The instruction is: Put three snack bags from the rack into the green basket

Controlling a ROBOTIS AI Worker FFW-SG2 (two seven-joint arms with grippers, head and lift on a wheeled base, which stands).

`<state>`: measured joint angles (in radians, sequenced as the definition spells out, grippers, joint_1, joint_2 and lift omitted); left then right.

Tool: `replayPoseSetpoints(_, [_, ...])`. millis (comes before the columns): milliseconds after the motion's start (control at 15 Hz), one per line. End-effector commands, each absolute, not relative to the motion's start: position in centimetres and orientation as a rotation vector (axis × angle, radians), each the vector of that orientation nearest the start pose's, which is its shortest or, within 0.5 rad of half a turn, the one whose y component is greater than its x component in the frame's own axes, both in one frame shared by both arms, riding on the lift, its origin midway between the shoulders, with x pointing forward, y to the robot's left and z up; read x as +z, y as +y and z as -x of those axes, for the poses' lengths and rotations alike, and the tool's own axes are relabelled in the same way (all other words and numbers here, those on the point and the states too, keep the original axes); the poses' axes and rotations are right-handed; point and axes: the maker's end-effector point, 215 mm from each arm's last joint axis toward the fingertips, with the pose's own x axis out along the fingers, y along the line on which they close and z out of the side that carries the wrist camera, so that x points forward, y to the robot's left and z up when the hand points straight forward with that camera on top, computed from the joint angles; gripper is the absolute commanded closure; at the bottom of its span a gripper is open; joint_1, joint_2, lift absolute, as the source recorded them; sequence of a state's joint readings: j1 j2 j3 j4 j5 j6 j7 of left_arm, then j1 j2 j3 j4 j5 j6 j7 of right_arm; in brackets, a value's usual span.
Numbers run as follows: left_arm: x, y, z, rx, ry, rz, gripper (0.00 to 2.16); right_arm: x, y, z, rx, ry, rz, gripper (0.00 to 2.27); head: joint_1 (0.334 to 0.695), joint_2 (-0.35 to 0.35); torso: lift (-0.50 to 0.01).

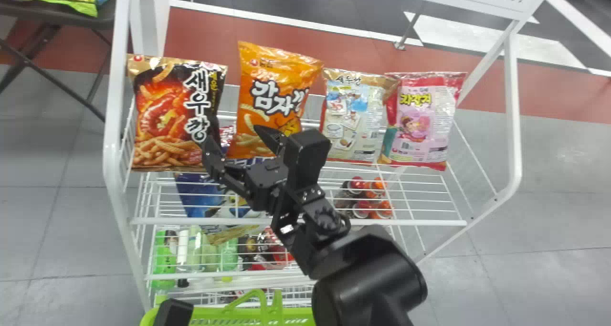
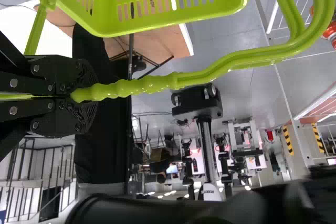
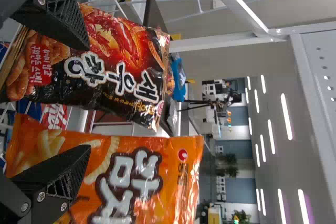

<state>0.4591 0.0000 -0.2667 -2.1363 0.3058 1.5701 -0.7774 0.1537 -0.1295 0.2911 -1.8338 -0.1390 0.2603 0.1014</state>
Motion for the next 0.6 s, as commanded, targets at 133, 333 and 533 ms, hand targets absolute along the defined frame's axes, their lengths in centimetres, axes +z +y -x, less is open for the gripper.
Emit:
replayPoseSetpoints(133, [-45.4, -8.2, -11.5, -1.154, 1.383, 0.739, 1.54, -38.7, -4.4, -53.5, 0.5, 0.26, -0.085, 0.17, 0.695, -0.234, 0.0])
replayPoseSetpoints(333, [-45.5, -8.2, -11.4, -1.155, 1.387, 0.743, 1.54, -38.9, -2.7, -54.9, 0.561, 0.269, -0.095, 0.17, 0.695, -0.22, 0.0])
replayPoseSetpoints(533, [-45.7, -8.2, -11.1, -1.157, 1.4, 0.757, 1.54, -39.0, -2.1, -55.5, 0.596, 0.279, -0.103, 0.61, 0.695, -0.188, 0.0])
